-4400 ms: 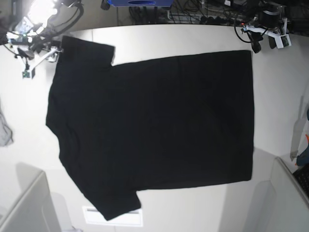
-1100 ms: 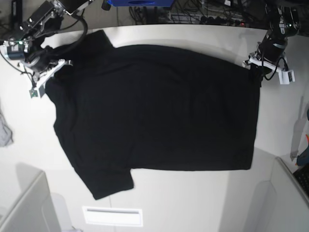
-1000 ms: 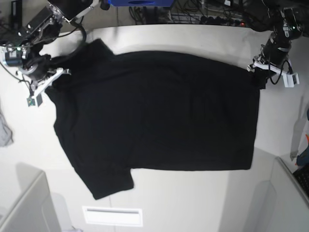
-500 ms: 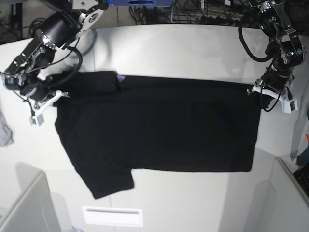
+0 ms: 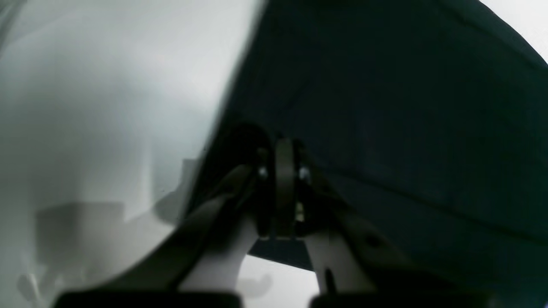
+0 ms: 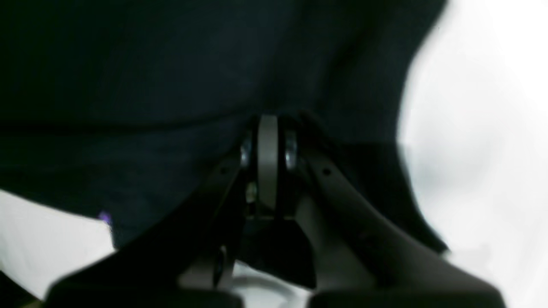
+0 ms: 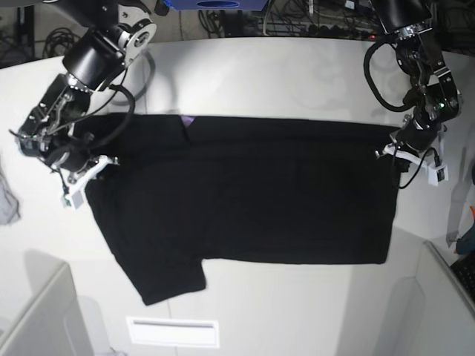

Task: Fold the T-shirt properly
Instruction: 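Pull the shoulder corners with both grippers to straighten the shirt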

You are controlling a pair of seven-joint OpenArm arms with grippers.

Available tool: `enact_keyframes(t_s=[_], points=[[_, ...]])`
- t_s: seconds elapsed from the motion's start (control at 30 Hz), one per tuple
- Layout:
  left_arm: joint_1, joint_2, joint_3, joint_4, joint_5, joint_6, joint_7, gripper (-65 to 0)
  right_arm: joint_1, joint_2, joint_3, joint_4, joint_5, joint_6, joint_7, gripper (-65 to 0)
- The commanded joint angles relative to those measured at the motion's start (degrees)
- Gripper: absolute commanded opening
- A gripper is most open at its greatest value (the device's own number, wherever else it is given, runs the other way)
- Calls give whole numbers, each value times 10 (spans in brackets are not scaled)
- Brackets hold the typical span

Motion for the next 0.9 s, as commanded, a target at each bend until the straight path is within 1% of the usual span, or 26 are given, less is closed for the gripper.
enact_keyframes(t_s=[0.0, 0.1, 0.27, 0.3, 0.33, 0.37, 0.4, 0.43, 0.47, 0.5, 0.53, 0.57, 0.63, 0.7, 0.73, 0.8, 0.83, 0.87], points=[[-5, -9, -1, 7, -2, -3, -11, -650, 12, 7, 0, 9, 10, -10, 15, -650], [-19, -9, -2, 3, -2, -3, -11, -650, 12, 6, 1, 8, 11, -36, 22, -650], [-31, -12, -7, -21, -2, -3, -11, -650, 11, 6, 1, 11, 13, -37, 9, -650], [-31, -18, -7, -23, -2, -3, -11, -650, 7, 6, 1, 12, 13, -37, 6, -650], [-31, -21, -7, -25, -2, -3, -11, -611, 4, 6, 2, 15, 13, -36, 5, -588], [-31, -23, -7, -25, -2, -3, -11, -530, 1, 6, 4, 23, 13, -36, 5, -506], [-31, -23, -11, -22, -2, -3, -12, -428, -5, 5, 17, 37, 14, -36, 5, -417], [-31, -23, -23, -19, -3, -3, -12, -334, -10, 1, 34, 55, 14, -35, 3, -342], [-31, -20, -40, -12, -4, -3, -12, -255, -13, -3, 51, 80, 14, -35, 1, -297], [-31, -19, -55, -4, -4, -3, -12, -197, -18, -12, 65, 106, 14, -35, 1, -291], [-27, -18, -75, 8, -5, -5, -12, -148, -32, -18, 76, 141, 14, -34, 1, -299], [-24, -17, -91, 22, -5, -5, -11, -123, -48, -25, 84, 183, 14, -34, 1, -311], [7, -1, -126, 48, -6, -6, -10, -127, -89, -45, 86, 256, 14, -35, 1, -326], [33, 22, -153, 59, -6, -6, -10, -130, -123, -60, 87, 286, 14, -36, 1, -323], [46, 38, -165, 56, -6, -6, -11, -133, -138, -65, 87, 288, 14, -36, 1, -323], [60, 56, -183, 42, -6, -8, -11, -133, -163, -68, 88, 278, 21, -36, 4, -321], [63, 58, -185, 33, -6, -15, -12, -133, -175, -68, 89, 268, 42, -36, 6, -321], [62, 59, -186, 22, -6, -35, -12, -133, -187, -68, 96, 255, 71, -36, 7, -321]])
